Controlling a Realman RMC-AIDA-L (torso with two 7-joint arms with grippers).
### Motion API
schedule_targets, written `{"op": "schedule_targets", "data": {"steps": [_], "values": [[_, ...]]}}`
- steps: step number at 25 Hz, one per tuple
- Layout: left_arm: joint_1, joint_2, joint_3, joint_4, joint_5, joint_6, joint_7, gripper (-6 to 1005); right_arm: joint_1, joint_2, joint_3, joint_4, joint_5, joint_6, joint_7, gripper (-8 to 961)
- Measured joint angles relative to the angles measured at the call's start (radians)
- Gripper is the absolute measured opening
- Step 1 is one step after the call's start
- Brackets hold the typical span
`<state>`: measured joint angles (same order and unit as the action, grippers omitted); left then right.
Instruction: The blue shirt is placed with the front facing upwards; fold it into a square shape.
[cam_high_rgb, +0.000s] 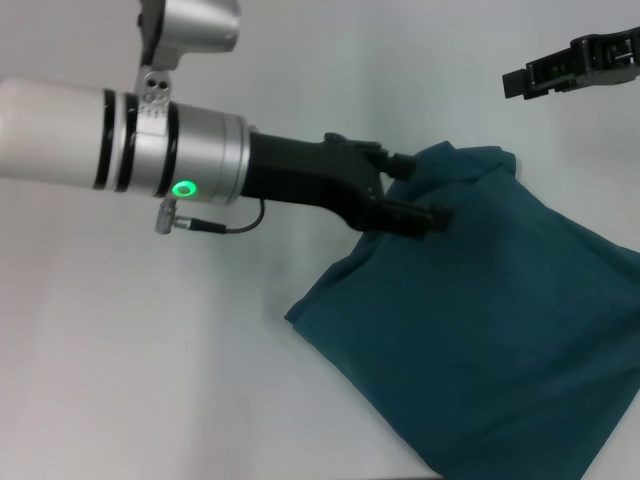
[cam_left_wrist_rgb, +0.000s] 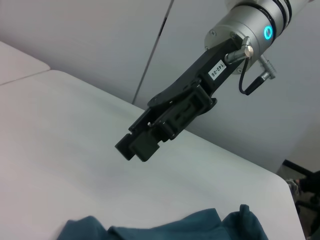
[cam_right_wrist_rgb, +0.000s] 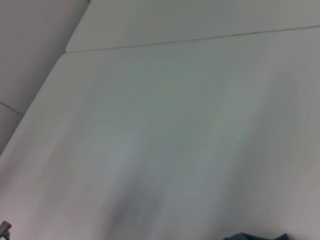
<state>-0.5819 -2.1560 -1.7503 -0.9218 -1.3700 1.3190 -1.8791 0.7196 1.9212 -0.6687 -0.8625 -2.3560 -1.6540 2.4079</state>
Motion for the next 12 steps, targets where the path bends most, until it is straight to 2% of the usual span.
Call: {"op": "schedule_targets", "data": {"steps": [5,12], "values": [[0.040,0.003,-0.018,-0.002,0.015,0.040,-0.020,860,0.009,0.003,-0.005,0.008,0.001,-0.003,0.018,424],[0.056,0.016,-0.065,-0.012,0.042,0.146,-0.079,861,0.029,0.001,-0.015,0.064,-0.003,0.012,0.013,424]]}}
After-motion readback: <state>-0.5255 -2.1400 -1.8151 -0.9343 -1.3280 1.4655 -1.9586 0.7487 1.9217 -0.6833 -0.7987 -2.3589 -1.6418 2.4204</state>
